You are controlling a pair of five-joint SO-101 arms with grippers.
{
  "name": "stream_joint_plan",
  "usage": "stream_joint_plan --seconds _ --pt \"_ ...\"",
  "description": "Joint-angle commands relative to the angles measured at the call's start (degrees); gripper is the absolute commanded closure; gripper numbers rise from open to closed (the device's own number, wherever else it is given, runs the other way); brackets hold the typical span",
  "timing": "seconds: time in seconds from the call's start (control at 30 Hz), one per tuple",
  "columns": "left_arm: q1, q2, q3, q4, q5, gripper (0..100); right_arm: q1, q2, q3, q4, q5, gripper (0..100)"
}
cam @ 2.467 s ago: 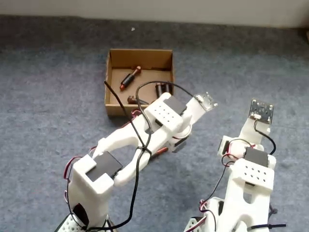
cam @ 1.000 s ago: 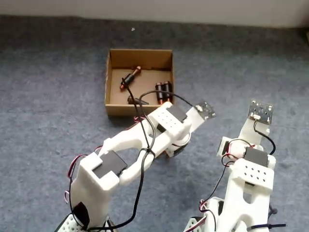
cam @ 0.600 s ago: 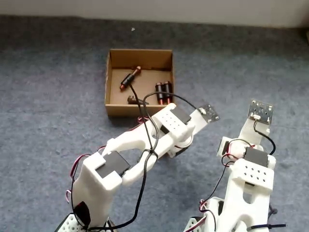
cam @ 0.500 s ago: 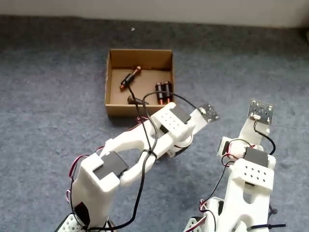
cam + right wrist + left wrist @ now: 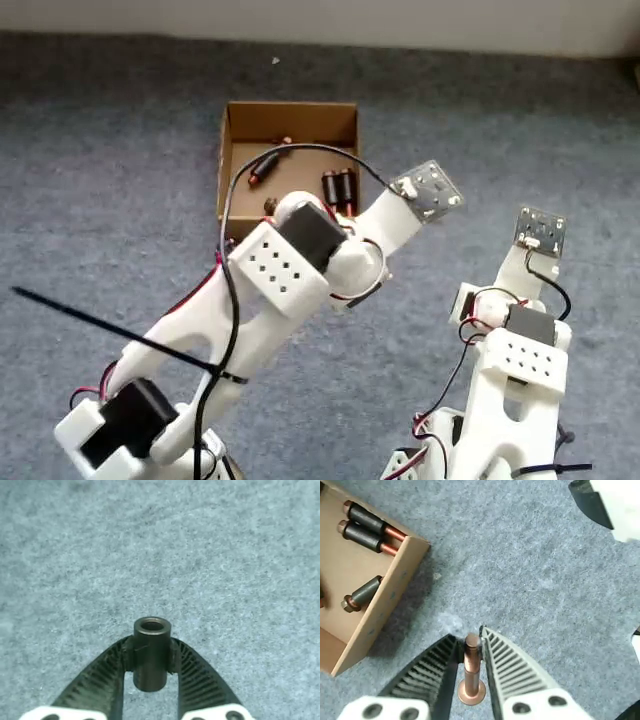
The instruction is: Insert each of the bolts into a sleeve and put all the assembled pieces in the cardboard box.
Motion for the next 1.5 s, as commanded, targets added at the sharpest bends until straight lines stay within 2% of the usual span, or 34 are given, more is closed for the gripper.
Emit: stream_joint_plan --seconds 0.0,0.4,0.57,0.67,0.9,1.03,1.27,1.47 --pt "-2.24 -7.87 -0.84 3.52 -0.44 99 0.66 -1.54 -0.31 0.31 -0.09 99.3" --pt "-4.18 -16.22 4.7 3.43 -0.53 99 0.66 -1.54 -0.31 0.31 -0.09 99.3" --pt "-9.01 -20.88 5.23 3.96 -0.26 85 0.66 -1.54 -0.31 0.31 -0.09 99.3" --pt "-11.91 -24.92 7.08 3.96 -0.53 84 0.66 -1.54 -0.31 0.31 -0.09 99.3" --pt "-14.9 -38.81 18.86 3.43 -0.62 84 0.66 -1.54 -0.31 0.31 -0.09 99.3" --pt "-14.9 -43.12 27.56 2.55 -4.04 84 0.66 -1.54 -0.31 0.31 -0.09 99.3" --pt "-14.9 -36.35 40.13 -9.32 -4.92 84 0.66 -1.54 -0.22 0.31 -0.09 99.3" --pt "-14.81 -21.76 40.04 -15.03 -4.66 73 0.66 -1.54 -0.22 0.4 -0.09 99.3"
